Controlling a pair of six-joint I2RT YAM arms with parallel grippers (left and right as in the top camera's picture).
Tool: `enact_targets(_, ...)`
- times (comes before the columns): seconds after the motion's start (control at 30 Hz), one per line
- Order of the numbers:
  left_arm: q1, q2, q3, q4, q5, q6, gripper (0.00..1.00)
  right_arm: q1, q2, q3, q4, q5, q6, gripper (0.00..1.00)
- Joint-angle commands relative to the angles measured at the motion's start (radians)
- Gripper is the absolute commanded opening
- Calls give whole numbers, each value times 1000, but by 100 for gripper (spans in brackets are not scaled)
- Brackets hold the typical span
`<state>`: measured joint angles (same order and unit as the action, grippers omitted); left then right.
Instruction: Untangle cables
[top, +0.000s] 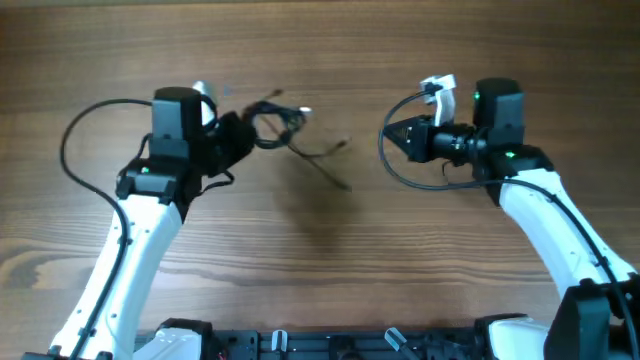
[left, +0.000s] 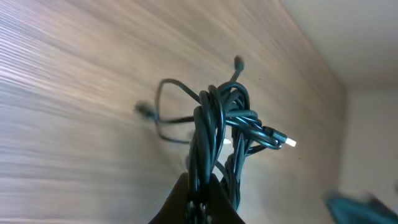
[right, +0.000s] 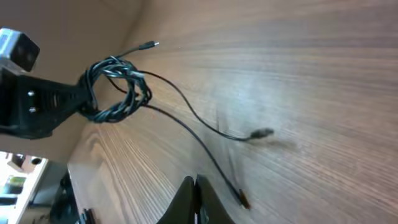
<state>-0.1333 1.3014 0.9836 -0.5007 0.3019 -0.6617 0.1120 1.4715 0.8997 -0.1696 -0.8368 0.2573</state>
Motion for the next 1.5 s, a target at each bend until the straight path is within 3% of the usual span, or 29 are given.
enact_targets(0.0, -6, -16, 13, -12, -115, -5, 4, 11, 11, -11, 23, -13, 18, 4)
enact_targets(0.07, -12, -16, 13, -11, -55, 3, 4, 12, 11, -11, 28, 3, 38, 9)
enact_targets(0.1, -14, -16, 13, -10, -5, 19, 4, 27, 11, -11, 30, 4, 10, 22)
enact_targets(0.2, -14, -16, 13, -4, 128, 55, 4, 96, 11, -11, 50, -39, -132, 45)
enact_targets(0.27, -14, -16, 13, -16, 136, 76, 4, 210, 11, -11, 219, -60, -180, 56)
enact_targets(0.37, -48, -16, 13, -46, 201, 272, 4, 318, 11, -11, 430, 68, -198, 72)
enact_targets(0.57, -135, -16, 13, -50, 202, 364, 4, 479, 11, -11, 219, 590, -488, 64)
enact_targets(0.6, -138, -16, 13, -50, 203, 363, 4, 494, 11, -11, 187, 657, -493, 53)
enact_targets(0.63, -138, -16, 13, -50, 203, 363, 4, 500, 11, -11, 157, 727, -491, 28)
enact_targets(0.67, -138, -16, 13, -50, 202, 363, 4, 500, 11, -11, 146, 740, -486, 13)
enact_targets(0.7, -138, -16, 13, -50, 182, 363, 4, 500, 5, -11, 149, 741, -429, 4)
enact_targets(0.77, -138, -16, 13, -58, 94, 348, 4, 488, -51, -11, 156, 748, -253, 4)
enact_targets(0.87, -137, -16, 13, -93, -153, 177, 4, 393, -212, -11, 92, 810, -17, 4)
enact_targets(0.97, -137, -16, 13, -89, -195, 112, 4, 288, -299, -11, -69, 875, 200, 4)
enact_targets(1.07, -137, -16, 13, -74, -195, 102, 4, 238, -259, -12, -249, 928, 373, 6)
enact_targets(1.13, -137, -16, 13, -75, -195, 103, 4, 238, -188, -17, -276, 901, 400, 42)
enact_targets(1.2, -137, -16, 13, -75, -188, 103, 4, 238, -134, -17, -246, 847, 358, 64)
enact_targets(1.23, -137, -16, 13, -76, -187, 121, 4, 238, -118, -17, -184, 748, 213, 90)
enact_targets(1.33, -138, -16, 13, -76, -156, 249, 4, 238, -137, -17, -46, 544, 50, 91)
enact_targets(1.4, -138, -16, 13, -72, -58, 372, 4, 238, -134, -17, 55, 270, -196, 90)
enact_targets(1.47, -138, -16, 13, -68, 69, 492, 4, 238, -111, -17, 72, 195, -372, 90)
